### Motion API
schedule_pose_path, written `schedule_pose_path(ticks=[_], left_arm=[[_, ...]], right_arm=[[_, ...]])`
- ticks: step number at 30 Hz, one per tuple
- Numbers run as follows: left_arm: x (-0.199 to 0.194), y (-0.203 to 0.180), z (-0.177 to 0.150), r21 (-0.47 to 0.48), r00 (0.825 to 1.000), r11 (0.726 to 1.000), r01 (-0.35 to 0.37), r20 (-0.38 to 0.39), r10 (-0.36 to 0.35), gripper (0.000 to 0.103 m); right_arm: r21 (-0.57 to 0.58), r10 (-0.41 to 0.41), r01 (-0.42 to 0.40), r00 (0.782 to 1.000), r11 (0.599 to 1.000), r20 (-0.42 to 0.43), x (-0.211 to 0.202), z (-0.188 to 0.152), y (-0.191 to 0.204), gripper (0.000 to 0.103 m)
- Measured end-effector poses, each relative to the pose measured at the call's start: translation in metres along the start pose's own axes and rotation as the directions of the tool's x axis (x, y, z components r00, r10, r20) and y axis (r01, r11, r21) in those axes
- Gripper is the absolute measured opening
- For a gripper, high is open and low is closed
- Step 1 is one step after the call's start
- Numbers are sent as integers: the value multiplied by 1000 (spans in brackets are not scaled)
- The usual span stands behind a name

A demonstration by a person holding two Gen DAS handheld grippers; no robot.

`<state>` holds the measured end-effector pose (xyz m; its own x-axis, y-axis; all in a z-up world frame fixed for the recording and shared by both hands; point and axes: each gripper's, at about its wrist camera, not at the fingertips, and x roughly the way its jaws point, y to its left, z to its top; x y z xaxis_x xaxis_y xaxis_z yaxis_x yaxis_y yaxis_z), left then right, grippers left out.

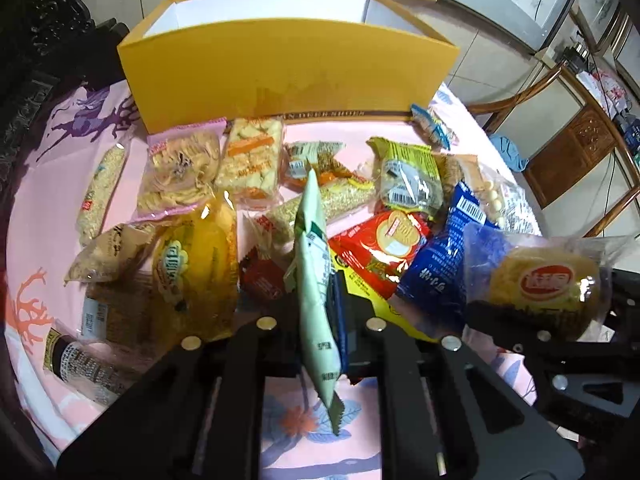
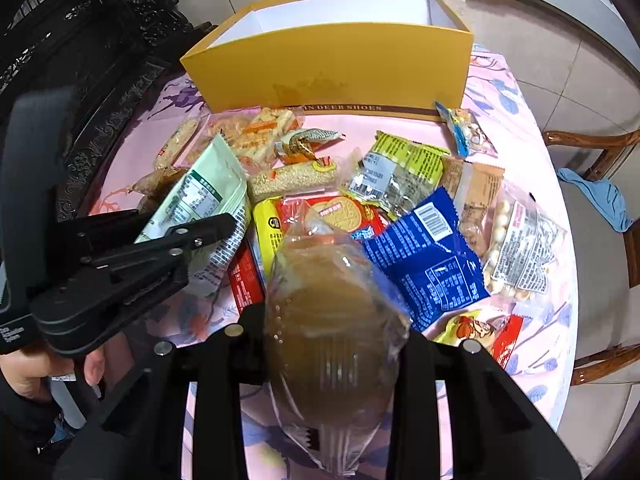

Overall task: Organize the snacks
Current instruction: 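Drop the green pouch into the yellow box while the right gripper drops the bread bag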

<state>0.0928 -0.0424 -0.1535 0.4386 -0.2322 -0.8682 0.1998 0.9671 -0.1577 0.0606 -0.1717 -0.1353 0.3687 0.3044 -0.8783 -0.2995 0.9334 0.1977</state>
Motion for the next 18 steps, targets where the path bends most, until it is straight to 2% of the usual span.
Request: schedule_pose_path(ticks=[4,9,15,18], left_arm=[[-16,2,8,-14,999,1000,4,37,-3,12],[-46,-2,40,-5,994,1000,-14,110,15,12],[-65,3,104,-19,983,999,-33,181,36,12],[-67,10,150,-28,976,998,-62,209,66,12]], right_arm=[[-11,0,0,1000,1000,12,-3,8,2,33],[-15,15,-14,999,1000,48,-15,32,-3,33],[-8,27,-26,990,1000,138,-33,102,-22,33],[-13,32,-30,984,999,176,-38,142,-28,33]])
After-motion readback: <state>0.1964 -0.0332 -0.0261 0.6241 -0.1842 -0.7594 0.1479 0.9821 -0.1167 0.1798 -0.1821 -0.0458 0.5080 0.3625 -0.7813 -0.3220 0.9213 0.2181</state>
